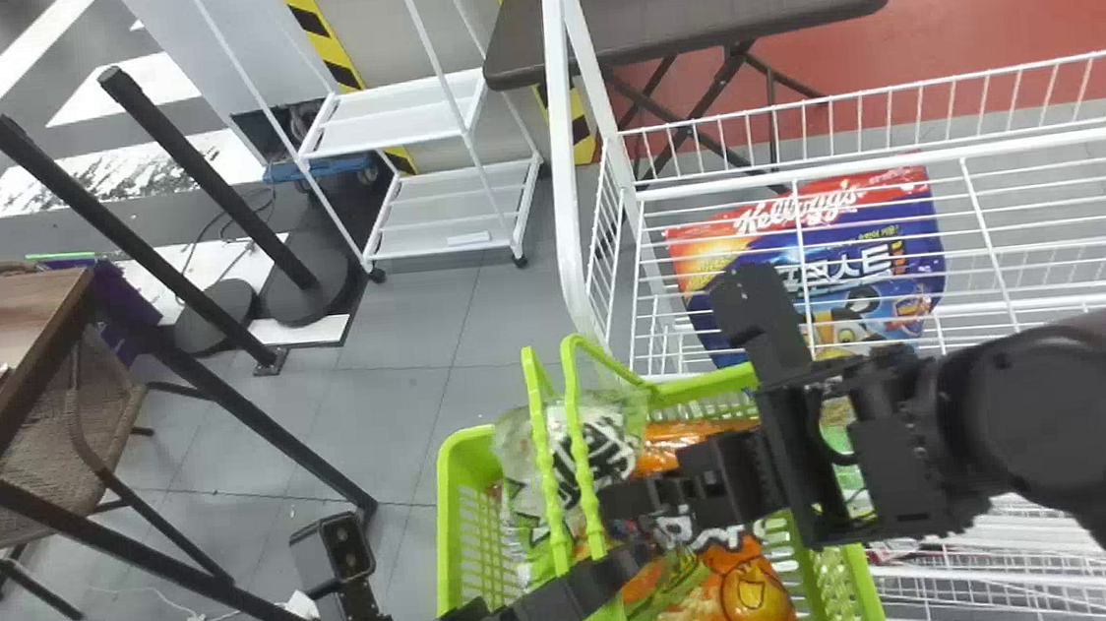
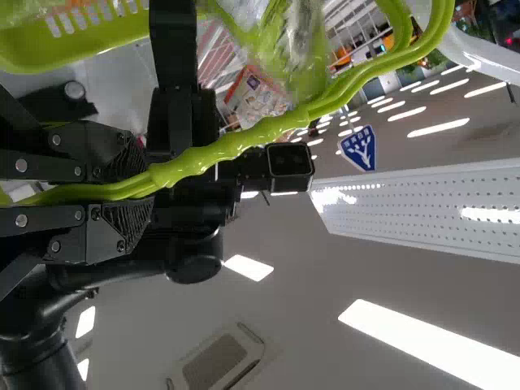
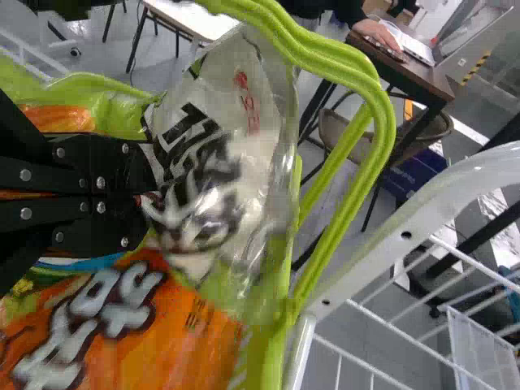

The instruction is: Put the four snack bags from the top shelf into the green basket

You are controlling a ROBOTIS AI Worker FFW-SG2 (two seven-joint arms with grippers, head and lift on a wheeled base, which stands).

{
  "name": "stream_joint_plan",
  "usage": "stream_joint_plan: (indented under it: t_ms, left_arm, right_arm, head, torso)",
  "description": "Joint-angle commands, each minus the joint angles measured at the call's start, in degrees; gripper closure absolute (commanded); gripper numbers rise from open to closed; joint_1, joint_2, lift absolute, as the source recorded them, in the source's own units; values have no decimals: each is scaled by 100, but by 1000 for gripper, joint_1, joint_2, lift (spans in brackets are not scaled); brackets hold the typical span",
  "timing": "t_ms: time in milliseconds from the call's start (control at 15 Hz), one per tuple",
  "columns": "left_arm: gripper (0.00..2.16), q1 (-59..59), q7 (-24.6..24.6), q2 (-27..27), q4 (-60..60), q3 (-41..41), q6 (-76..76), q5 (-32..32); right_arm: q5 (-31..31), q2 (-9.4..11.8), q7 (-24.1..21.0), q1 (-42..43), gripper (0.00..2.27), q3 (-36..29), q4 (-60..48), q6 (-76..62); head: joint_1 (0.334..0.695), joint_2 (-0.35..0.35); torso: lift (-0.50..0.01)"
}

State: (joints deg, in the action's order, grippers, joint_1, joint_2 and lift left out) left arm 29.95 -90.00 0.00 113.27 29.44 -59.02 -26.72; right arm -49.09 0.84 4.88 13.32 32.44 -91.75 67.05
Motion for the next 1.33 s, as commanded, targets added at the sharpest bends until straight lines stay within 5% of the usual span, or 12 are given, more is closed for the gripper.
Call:
stream_joint_plan:
  t_ms: [0,67,133,467,667,867,1000,1267]
  left_arm:
    - [2145,2,-57,-15,-7,-17,0,-9]
    - [2145,-7,-57,-15,-7,-17,0,-9]
    - [2145,-7,-57,-15,-7,-9,0,-9]
    - [2145,-15,-57,-15,-24,18,0,-9]
    - [2145,-33,-57,-15,-24,18,-18,-9]
    - [2145,-33,-57,-15,-33,27,-18,-35]
    - [2145,-42,-57,-15,-42,18,-18,-27]
    - [2145,-51,-57,-15,-112,27,-18,-18]
  right_arm:
    - [31,-23,31,127,1379,210,245,-346]
    - [31,13,22,109,296,193,219,-311]
    - [92,65,-57,-5,-1,131,8,-205]
    - [-57,434,-57,-691,49,-1284,-1653,1641]
    - [-479,935,-31,-1042,46,-2541,-2550,2062]
    - [541,1173,-31,-1271,43,-3586,-3112,1834]
    - [1885,1305,-84,-1078,43,-3745,-2972,1113]
    - [2738,1577,-189,-418,49,-3560,-1627,58]
  head:
    - [695,350]
    - [695,350]
    - [695,350]
    - [695,350]
    - [695,350]
    - [695,336]
    - [695,212]
    - [695,-64]
  torso:
    - [0]
    - [0]
    - [0]
    - [0]
    - [0]
    - [0]
    - [0]
    - [0]
